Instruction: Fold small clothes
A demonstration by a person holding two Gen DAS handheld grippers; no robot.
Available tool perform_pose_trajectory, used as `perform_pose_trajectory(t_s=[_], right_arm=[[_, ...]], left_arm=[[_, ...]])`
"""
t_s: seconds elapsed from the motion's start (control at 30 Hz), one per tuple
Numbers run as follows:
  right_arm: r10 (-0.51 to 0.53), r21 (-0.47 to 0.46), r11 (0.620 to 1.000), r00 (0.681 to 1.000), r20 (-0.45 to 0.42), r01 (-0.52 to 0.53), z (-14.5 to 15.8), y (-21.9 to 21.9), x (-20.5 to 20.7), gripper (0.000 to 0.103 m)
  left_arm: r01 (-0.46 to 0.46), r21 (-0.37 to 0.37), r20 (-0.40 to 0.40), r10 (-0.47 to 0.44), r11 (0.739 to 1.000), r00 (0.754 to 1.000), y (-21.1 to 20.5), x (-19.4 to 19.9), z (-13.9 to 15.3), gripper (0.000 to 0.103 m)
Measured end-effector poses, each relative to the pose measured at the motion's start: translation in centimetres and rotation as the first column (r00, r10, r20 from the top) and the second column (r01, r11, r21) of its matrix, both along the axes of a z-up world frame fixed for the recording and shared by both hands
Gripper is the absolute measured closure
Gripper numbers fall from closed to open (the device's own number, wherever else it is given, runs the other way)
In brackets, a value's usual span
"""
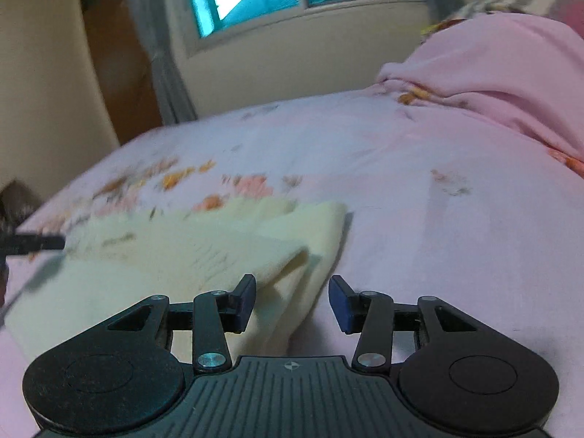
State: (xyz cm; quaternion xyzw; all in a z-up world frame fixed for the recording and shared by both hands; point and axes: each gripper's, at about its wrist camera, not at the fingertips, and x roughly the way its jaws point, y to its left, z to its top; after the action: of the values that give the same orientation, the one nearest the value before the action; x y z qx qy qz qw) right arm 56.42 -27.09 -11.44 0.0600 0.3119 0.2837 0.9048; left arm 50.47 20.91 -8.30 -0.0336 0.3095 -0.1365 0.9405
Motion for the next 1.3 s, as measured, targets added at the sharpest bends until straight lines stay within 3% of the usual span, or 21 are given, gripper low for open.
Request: perform_pose_trajectory(t_s=[0.13, 0.37, 0.63, 0.77, 0.83, 0.93, 1.1, 1.23, 1.3], right_arm=[[0.024, -0.04, 0.999, 0.999, 0.034, -0.023, -0.3, 0.9, -0.1, 0.057], [0.044, -0.079, 0.996, 0.999, 0.03, -0.041, -0.6, 0.4, 0.8, 0.057], [0.075, -0.07, 0.995, 0.995, 0.071, -0.07, -0.2, 2.1, 1.5, 0.057], [-0.067, 0.064, 0.996, 0.997, 0.033, 0.064, 0.4, 1.6, 5.7, 0.057], [-0.143, 0.136, 0.98, 0.989, -0.05, 0.148, -0.1, 0.8, 7.9, 0.057], [-0.201, 0.159, 0.964, 0.976, -0.088, 0.213, -0.5, -0.3, 8.4, 0.057], [-0.148, 0.158, 0.975, 0.988, -0.045, 0.153, -0.4, -1.8, 5.8, 0.057], [-0.14, 0.204, 0.969, 0.99, -0.024, 0.142, -0.1, -1.7, 5.4, 0.057], [-0.128, 0.181, 0.975, 0.992, -0.016, 0.129, -0.1, -0.7, 6.1, 0.057]], left_arm=[[0.011, 0.013, -0.001, -0.011, 1.0, 1.0, -0.3, 0.5, -0.4, 0.076], [0.048, 0.116, -0.014, -0.046, 0.992, 0.999, -0.8, 0.5, -0.9, 0.076], [0.027, 0.13, -0.022, -0.024, 0.991, 0.999, -2.0, 2.7, -0.9, 0.075], [-0.078, -0.013, -0.042, 0.077, 0.997, 0.996, -0.9, 5.9, -1.2, 0.074], [-0.141, -0.102, -0.079, 0.133, 0.985, 0.988, 0.2, 7.4, -1.8, 0.073], [-0.194, -0.173, -0.097, 0.179, 0.966, 0.979, 1.2, 7.5, -2.3, 0.075], [-0.116, -0.153, -0.063, 0.108, 0.981, 0.992, 1.2, 6.1, -2.2, 0.075], [-0.106, -0.164, -0.068, 0.096, 0.981, 0.993, 1.0, 7.2, -2.4, 0.075], [-0.107, -0.158, -0.074, 0.097, 0.982, 0.993, 0.6, 7.7, -2.5, 0.076]])
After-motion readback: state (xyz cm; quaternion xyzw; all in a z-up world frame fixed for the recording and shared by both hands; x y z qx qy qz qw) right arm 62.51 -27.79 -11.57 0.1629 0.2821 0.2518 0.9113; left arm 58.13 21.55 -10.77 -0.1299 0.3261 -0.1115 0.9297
